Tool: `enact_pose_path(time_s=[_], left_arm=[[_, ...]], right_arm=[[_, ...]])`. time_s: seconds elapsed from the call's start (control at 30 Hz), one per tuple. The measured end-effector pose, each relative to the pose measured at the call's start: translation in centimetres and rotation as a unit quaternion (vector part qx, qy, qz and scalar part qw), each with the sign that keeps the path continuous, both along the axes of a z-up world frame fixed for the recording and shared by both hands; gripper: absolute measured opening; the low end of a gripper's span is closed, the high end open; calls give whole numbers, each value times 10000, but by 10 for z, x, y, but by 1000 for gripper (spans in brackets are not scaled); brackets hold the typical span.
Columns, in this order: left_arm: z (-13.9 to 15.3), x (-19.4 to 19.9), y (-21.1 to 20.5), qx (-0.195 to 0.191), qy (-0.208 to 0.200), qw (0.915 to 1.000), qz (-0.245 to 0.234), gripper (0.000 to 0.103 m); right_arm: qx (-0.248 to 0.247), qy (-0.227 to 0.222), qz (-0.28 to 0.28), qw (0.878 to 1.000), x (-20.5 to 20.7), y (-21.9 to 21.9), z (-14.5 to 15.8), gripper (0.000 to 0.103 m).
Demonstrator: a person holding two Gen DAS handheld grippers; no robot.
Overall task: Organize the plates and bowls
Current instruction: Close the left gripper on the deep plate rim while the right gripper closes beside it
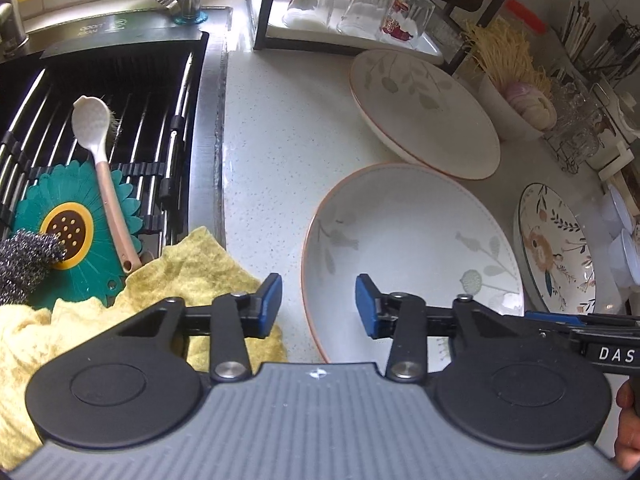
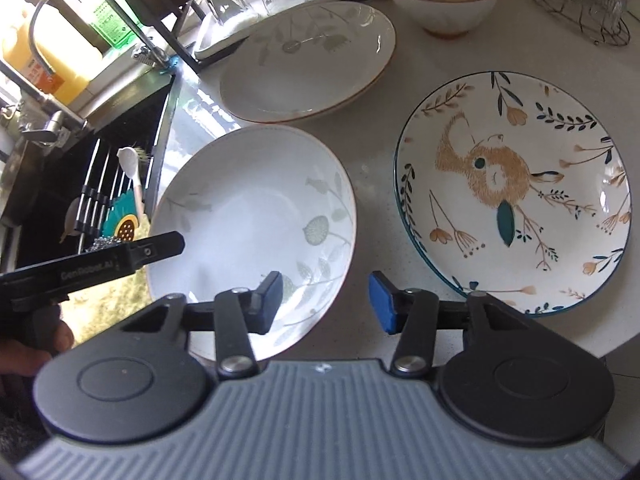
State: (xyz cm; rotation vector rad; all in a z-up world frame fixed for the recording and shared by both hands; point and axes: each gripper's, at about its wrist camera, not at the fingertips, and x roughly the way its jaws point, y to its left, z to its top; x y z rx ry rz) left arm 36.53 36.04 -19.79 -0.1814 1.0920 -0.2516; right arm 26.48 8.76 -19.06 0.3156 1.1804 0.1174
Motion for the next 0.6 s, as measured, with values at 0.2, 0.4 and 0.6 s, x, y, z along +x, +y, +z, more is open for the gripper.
enact_pose_path(time_s=[0.2,0.4,0.6], left_arm=[[-7,14,3,-112,-17,9999,-128,28],[-9,20,4,-220,-67,9994,-257,16],[-9,21,6,-277,-39,9991,-304,15]], right_arm=[[-200,-16,-43,9998,11,6,-9,40],[-159,65,-122,9998,21,6,-17,26],[-178,89,-29,9998,24,5,-17,27]])
